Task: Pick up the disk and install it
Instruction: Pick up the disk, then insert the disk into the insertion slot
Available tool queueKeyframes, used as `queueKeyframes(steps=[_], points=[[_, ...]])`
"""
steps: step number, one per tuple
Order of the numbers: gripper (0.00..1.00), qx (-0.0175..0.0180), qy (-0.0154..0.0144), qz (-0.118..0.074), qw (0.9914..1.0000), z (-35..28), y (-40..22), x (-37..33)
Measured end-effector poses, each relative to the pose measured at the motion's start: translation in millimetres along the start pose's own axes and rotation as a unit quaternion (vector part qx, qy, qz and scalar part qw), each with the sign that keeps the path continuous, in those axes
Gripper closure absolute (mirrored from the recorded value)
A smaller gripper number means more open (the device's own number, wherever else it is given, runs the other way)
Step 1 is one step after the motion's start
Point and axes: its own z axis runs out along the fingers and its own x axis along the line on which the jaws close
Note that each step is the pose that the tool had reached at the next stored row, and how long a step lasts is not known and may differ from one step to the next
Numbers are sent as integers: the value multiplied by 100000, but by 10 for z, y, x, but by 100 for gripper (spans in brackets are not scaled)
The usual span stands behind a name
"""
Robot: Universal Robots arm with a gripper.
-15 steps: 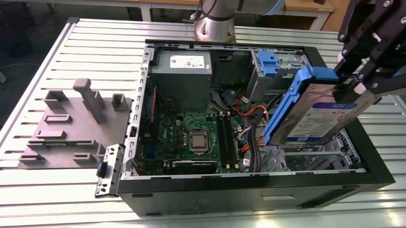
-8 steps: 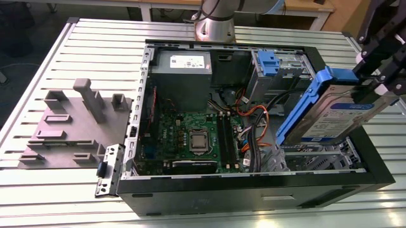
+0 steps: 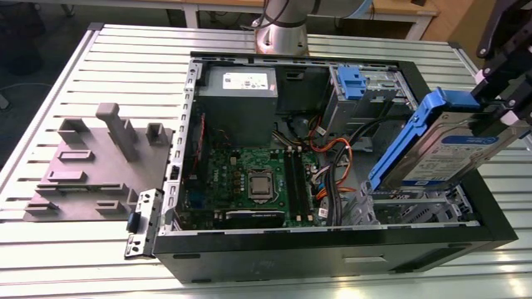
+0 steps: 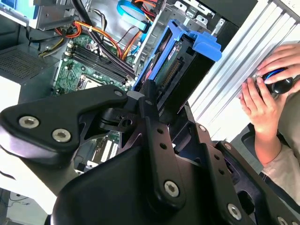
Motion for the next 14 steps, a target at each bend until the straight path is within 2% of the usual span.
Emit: queueKeyframes(steps=[2,6,10,14], points=[[65,0,-5,-6,100000,1,-3,0],[65,-78,26,-43,100000,9,-47,-1],[65,-115,97,-41,100000,42,-104,-2],[65,-114,159,-37,100000,103,-111,0]])
